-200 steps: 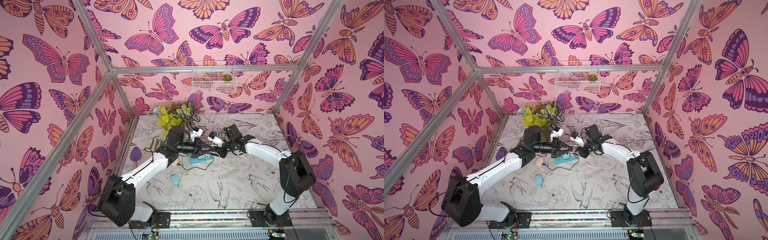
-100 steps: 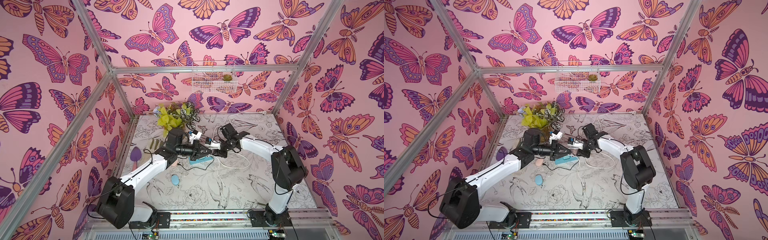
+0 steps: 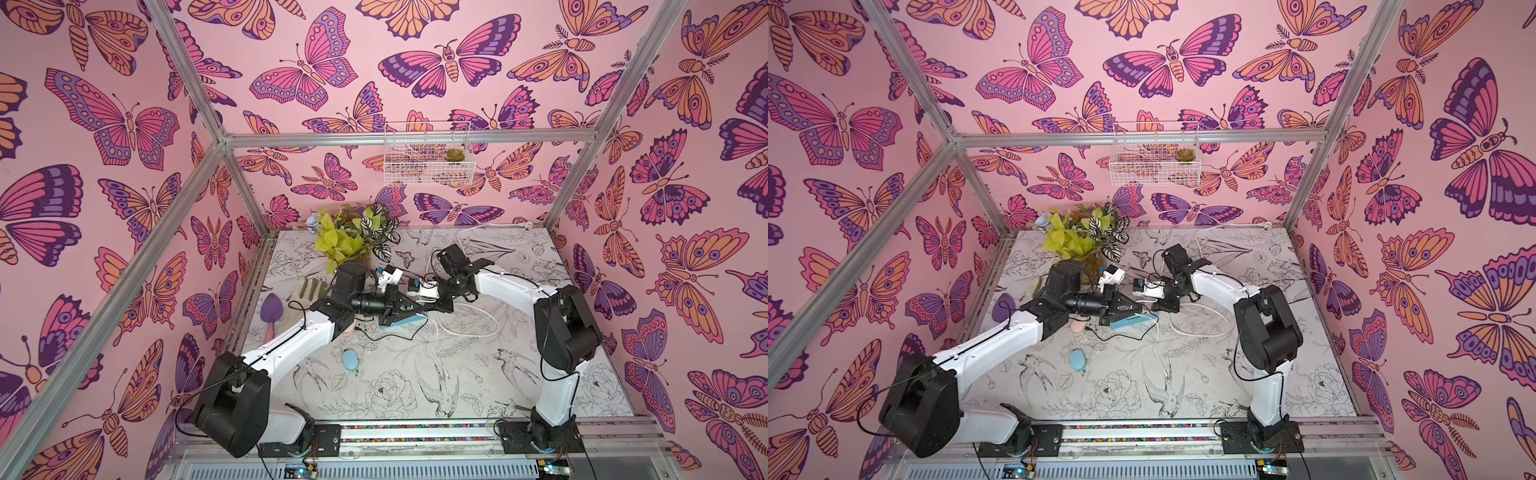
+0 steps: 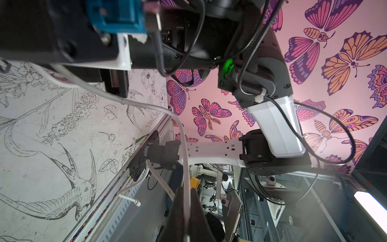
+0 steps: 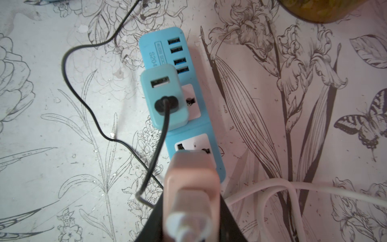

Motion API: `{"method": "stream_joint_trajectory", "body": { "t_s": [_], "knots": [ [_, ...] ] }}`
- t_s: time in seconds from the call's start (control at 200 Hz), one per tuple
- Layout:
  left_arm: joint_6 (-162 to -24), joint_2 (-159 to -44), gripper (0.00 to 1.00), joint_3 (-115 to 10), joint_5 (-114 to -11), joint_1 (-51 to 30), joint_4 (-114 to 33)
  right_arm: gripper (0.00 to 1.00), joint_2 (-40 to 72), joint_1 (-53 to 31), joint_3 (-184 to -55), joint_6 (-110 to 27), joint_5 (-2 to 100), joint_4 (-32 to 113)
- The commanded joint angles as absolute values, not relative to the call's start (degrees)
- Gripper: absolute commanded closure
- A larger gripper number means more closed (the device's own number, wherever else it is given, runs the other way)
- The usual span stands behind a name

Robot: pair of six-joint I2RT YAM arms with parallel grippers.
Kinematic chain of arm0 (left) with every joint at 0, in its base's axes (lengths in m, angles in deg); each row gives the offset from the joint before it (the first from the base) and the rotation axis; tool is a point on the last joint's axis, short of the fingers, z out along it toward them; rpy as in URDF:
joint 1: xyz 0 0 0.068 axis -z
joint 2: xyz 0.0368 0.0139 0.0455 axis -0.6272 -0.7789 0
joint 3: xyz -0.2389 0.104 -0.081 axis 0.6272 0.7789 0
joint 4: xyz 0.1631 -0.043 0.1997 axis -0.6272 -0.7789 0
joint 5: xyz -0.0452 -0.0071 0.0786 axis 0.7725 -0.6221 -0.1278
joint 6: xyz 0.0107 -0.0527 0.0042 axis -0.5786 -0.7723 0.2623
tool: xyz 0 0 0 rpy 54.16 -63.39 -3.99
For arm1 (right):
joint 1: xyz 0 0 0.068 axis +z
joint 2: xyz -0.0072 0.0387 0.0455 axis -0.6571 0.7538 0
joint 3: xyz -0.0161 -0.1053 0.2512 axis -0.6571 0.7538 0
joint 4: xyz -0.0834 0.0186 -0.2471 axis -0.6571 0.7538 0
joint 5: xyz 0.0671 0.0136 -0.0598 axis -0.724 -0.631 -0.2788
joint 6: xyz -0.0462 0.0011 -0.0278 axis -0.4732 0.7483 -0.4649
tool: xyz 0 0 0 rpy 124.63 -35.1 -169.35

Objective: Charge the bluetooth headset
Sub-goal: Insert the plug into the socket.

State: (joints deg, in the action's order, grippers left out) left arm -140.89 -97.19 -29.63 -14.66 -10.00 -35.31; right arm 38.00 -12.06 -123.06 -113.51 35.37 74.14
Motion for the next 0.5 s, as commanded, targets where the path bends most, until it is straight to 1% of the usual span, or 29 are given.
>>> {"method": "stream_joint_trajectory", "body": {
  "t_s": [0.0,0.496],
  "knots": [
    [-139.66,-96.86,1.00,-28.57,-14.46,-10.37,-35.19,0.92,39.67,-12.07,-125.10,-116.72,33.31,77.81],
    [-139.75,-97.86,0.99,-28.31,-14.11,-10.39,-35.19,0.94,43.04,-11.29,-127.97,-120.62,34.91,78.00]
  ]
}}
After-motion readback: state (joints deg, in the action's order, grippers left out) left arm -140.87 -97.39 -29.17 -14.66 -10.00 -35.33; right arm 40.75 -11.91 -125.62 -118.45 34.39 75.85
